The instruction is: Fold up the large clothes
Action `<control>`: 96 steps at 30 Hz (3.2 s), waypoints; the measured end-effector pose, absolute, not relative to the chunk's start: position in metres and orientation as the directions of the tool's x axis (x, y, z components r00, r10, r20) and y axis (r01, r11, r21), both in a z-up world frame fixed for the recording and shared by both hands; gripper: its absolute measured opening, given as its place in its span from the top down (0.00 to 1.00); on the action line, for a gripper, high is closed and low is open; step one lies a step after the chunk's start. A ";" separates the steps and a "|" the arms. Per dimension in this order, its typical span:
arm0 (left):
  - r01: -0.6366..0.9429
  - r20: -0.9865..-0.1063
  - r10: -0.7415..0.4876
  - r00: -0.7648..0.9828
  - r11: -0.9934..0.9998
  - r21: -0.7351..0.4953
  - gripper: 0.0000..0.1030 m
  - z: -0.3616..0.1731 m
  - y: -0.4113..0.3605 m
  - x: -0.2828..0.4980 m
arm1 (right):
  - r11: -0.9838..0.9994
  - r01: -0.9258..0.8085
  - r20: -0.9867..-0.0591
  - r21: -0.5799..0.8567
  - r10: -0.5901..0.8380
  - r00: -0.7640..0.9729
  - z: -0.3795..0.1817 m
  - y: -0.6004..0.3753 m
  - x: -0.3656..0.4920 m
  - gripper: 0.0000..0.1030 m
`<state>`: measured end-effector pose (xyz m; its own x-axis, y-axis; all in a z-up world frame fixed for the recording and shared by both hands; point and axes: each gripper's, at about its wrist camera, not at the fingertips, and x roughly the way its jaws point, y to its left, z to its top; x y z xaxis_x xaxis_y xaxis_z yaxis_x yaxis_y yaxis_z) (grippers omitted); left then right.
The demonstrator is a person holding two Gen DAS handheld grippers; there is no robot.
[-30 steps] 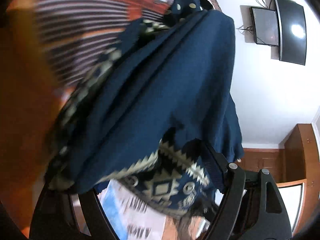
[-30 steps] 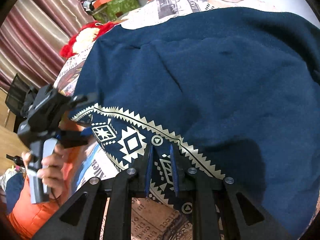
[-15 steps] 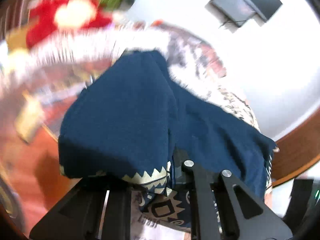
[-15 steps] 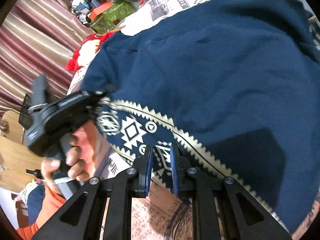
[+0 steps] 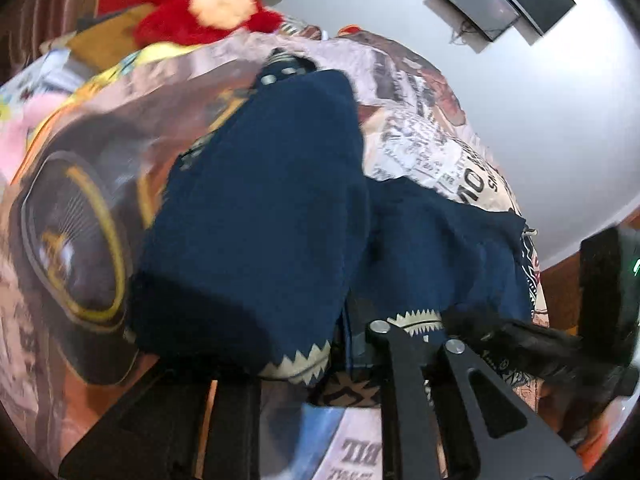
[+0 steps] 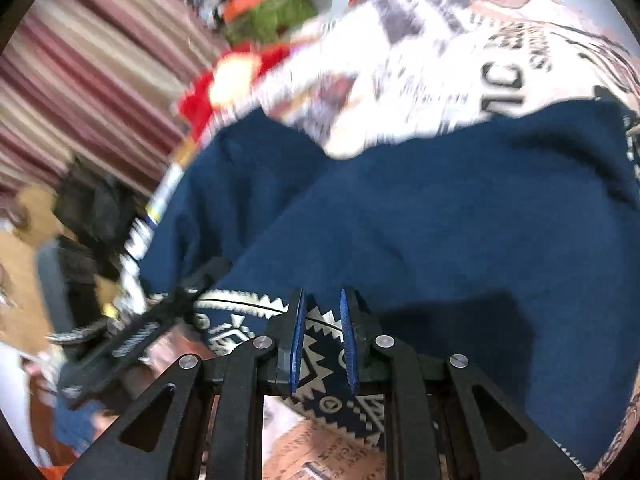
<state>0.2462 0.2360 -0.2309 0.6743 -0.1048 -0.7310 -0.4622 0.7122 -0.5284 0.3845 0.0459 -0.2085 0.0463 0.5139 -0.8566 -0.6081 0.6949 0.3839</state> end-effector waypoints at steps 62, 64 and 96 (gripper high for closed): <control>0.392 -0.817 -0.389 0.425 0.893 -0.221 0.77 -0.154 -0.028 0.323 | 0.875 -0.322 -0.790 0.360 0.470 0.394 -0.122 -0.221 0.346 0.86; 0.393 -0.808 -0.414 0.420 0.885 -0.250 0.70 -0.149 -0.025 0.309 | 0.861 -0.345 -0.768 0.374 0.496 0.405 -0.115 -0.212 0.353 0.86; 0.173 -0.832 -0.124 0.542 0.984 -0.034 0.30 -0.176 0.055 0.301 | 0.853 -0.504 -0.879 0.138 0.340 0.334 -0.164 -0.144 0.348 0.86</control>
<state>0.3014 0.0554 -0.1764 0.5416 -0.1235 -0.8315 0.1726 0.9844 -0.0339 0.3476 -0.1445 -0.1645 0.3337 0.3396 -0.8794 -0.5041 0.8526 0.1379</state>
